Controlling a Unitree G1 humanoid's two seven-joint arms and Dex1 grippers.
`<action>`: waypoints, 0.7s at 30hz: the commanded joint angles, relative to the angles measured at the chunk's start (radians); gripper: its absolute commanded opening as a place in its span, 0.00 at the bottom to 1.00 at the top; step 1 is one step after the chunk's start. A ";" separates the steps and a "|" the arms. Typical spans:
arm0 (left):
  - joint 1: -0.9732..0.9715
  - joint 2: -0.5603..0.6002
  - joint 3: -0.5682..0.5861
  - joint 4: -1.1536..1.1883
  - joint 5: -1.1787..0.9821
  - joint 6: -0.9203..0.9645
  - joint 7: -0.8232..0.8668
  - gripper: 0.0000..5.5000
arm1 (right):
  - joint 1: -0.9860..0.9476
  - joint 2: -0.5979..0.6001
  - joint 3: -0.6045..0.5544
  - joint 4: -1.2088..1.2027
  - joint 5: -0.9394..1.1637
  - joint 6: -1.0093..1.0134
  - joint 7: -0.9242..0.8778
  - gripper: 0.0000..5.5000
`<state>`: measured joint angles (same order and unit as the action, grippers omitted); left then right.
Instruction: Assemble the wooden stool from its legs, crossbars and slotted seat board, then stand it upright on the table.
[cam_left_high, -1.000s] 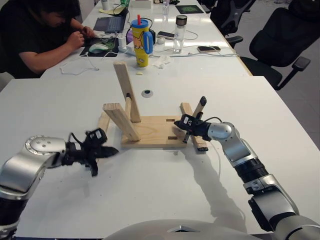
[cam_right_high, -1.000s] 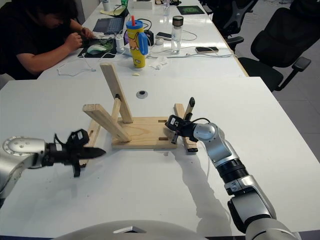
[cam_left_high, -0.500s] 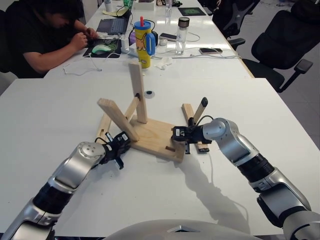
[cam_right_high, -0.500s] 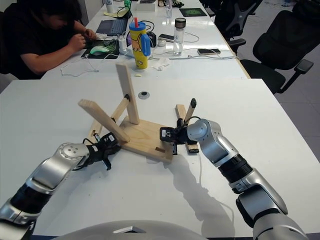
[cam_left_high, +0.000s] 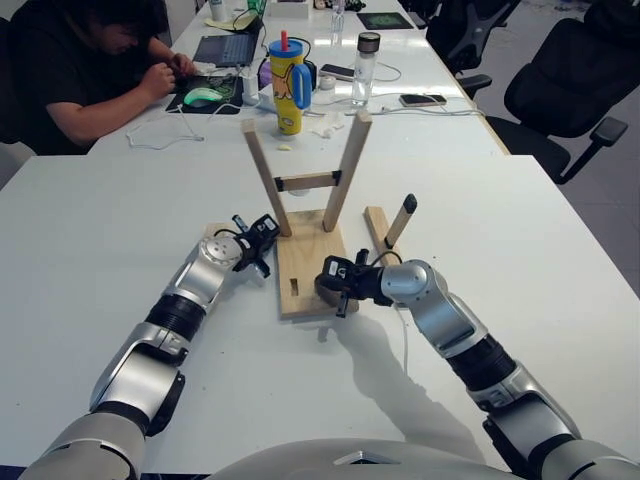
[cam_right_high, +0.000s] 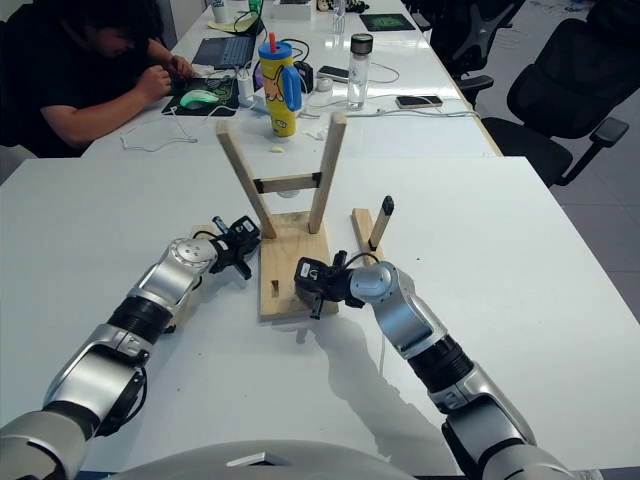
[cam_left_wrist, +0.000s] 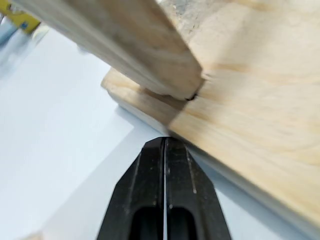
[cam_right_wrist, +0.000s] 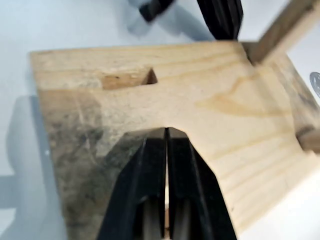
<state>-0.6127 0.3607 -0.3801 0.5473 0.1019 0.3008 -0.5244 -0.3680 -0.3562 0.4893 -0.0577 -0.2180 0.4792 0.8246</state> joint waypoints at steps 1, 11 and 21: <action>-0.001 -0.035 -0.007 0.038 0.017 -0.070 -0.034 0.00 | 0.056 0.049 -0.056 0.037 0.050 -0.001 -0.075 0.00; 0.242 0.063 0.210 -0.408 -0.071 0.054 -0.007 0.04 | 0.242 0.111 -0.371 -0.325 0.239 0.288 -0.265 0.05; 0.487 -0.098 0.565 -0.883 -0.538 0.294 0.069 0.30 | 0.270 0.132 -0.614 -0.278 0.307 0.330 -0.447 0.35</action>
<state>-0.1536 0.2941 0.1485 -0.2892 -0.3836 0.5659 -0.4871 -0.0727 -0.2123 -0.1127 -0.3793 0.0942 0.8193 0.4055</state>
